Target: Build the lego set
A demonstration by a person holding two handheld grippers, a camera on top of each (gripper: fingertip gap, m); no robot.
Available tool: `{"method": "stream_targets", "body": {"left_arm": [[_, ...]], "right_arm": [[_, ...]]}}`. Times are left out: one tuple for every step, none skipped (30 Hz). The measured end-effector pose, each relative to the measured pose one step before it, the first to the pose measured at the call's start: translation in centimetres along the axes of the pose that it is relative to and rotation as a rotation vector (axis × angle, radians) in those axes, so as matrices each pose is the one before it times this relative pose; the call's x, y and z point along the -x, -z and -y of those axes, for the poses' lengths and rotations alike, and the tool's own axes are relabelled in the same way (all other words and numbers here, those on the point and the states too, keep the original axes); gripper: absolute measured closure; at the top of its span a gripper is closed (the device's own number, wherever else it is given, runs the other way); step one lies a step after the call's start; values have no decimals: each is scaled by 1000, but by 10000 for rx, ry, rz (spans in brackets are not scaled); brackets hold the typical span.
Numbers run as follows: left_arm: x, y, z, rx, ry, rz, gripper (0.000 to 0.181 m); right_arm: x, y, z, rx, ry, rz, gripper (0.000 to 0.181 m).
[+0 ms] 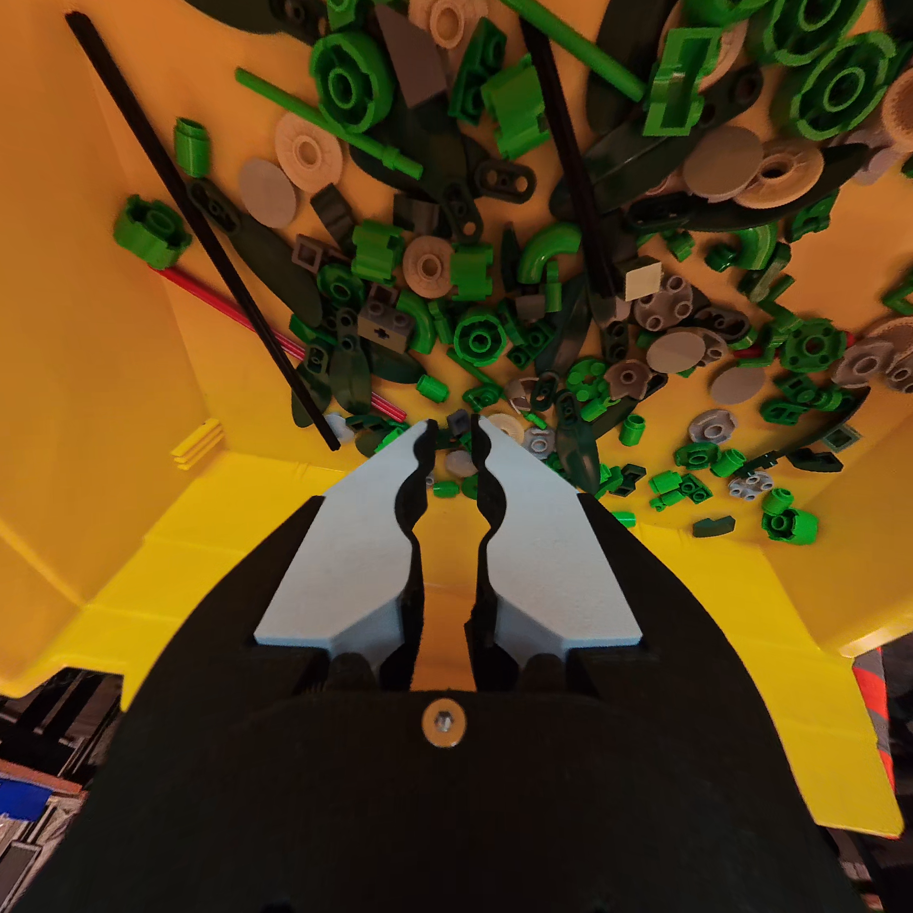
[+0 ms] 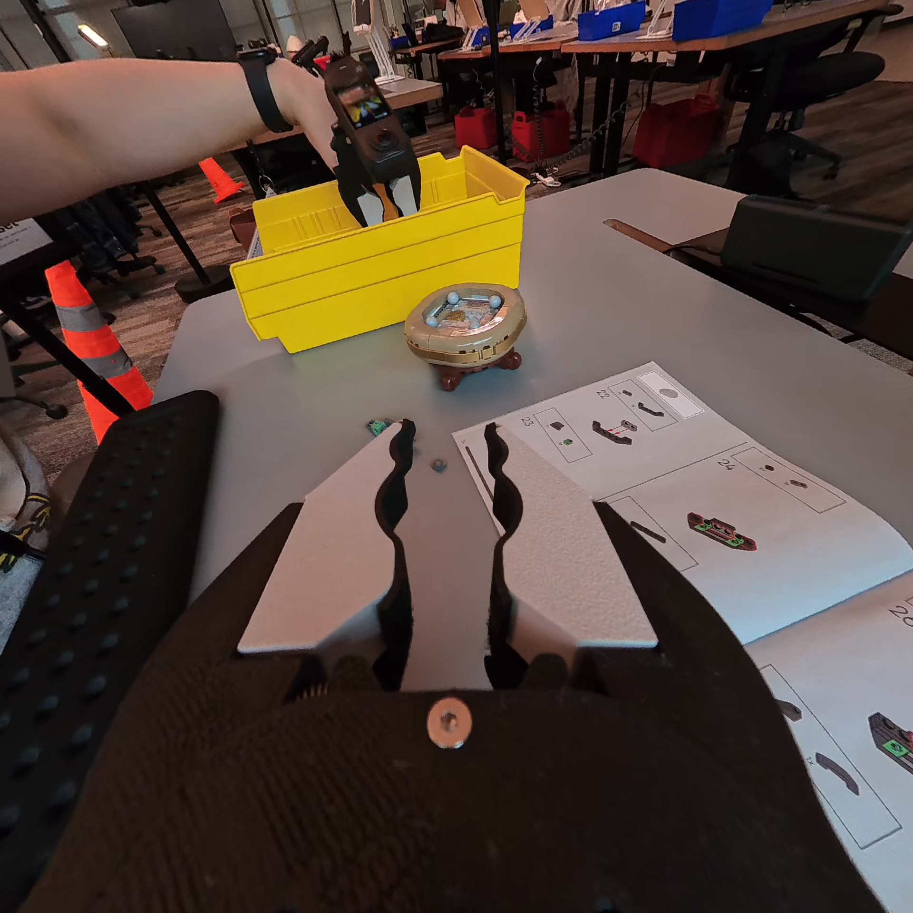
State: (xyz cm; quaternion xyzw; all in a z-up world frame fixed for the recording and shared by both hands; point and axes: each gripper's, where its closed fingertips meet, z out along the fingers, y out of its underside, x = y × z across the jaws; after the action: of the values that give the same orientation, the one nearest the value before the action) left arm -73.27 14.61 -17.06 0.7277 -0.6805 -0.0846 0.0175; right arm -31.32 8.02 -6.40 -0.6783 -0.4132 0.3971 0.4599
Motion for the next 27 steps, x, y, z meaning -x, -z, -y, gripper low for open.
{"method": "stream_targets", "body": {"left_arm": [[14,-14,-34,8,26,-20,170],[16,-1,-13,-1,47,-30,169],[-65,-12,-7,-4,47,-81,170],[-146,-23,-4,2,45,-124,172],[-99,-1,-6,-6,54,-95,175],[0,1,-16,-16,46,-9,175],[8,15,-8,-27,11,13,175],[42,21,-54,-20,-18,71,175],[93,49,-112,2,-40,137,176],[133,150,-116,-38,-38,192,176],[194,279,-23,-130,9,248,176],[236,422,67,-229,71,280,175],[252,596,207,-345,120,308,175],[346,746,334,-463,176,382,176],[408,904,503,-563,249,450,176],[295,1045,717,-668,309,414,176],[116,1145,1019,-812,340,374,176],[-40,1232,1374,-963,368,335,176],[-343,1226,1750,-1090,420,190,176],[-758,1149,2111,-1209,537,-26,176],[-1221,945,2274,-1210,705,-291,176],[-1691,660,2118,-1040,801,-529,176],[-1918,296,1804,-834,797,-591,176],[-1918,-79,1454,-678,743,-522,176],[-1857,-395,1020,-510,615,-453,175],[-1771,-642,622,-371,461,-424,175],[-1719,-861,355,-292,347,-455,175]], "right_arm": [[18,-24,-53,33,-8,15,153],[6,-20,-42,23,-1,5,153],[8,-21,-36,16,3,2,153],[14,-17,-30,19,2,5,153],[18,5,-7,12,3,5,153],[18,-1,22,-4,13,1,153],[26,28,49,-18,16,0,153],[5,24,51,-16,8,-5,153],[-3,51,50,-21,11,-9,153],[-11,59,62,-22,4,-10,153],[-7,62,40,-13,1,-7,153],[-3,53,48,-12,16,-16,153],[-26,60,52,-10,34,-32,153],[-6,36,23,1,31,-24,153],[-15,17,21,9,26,-24,153],[5,-13,13,9,42,-30,153],[-2,-36,7,15,78,-48,153],[-18,-77,7,33,140,-98,153],[27,-120,3,46,247,-128,153],[145,-162,105,22,325,-121,153],[300,-190,387,-75,350,-110,152],[555,-224,695,-182,417,-62,152],[782,-232,885,-234,492,-2,152],[790,-247,948,-239,558,-27,152],[781,-241,868,-200,609,-34,153],[753,-227,739,-143,653,-36,153],[704,-223,554,-72,697,-31,153]]}}
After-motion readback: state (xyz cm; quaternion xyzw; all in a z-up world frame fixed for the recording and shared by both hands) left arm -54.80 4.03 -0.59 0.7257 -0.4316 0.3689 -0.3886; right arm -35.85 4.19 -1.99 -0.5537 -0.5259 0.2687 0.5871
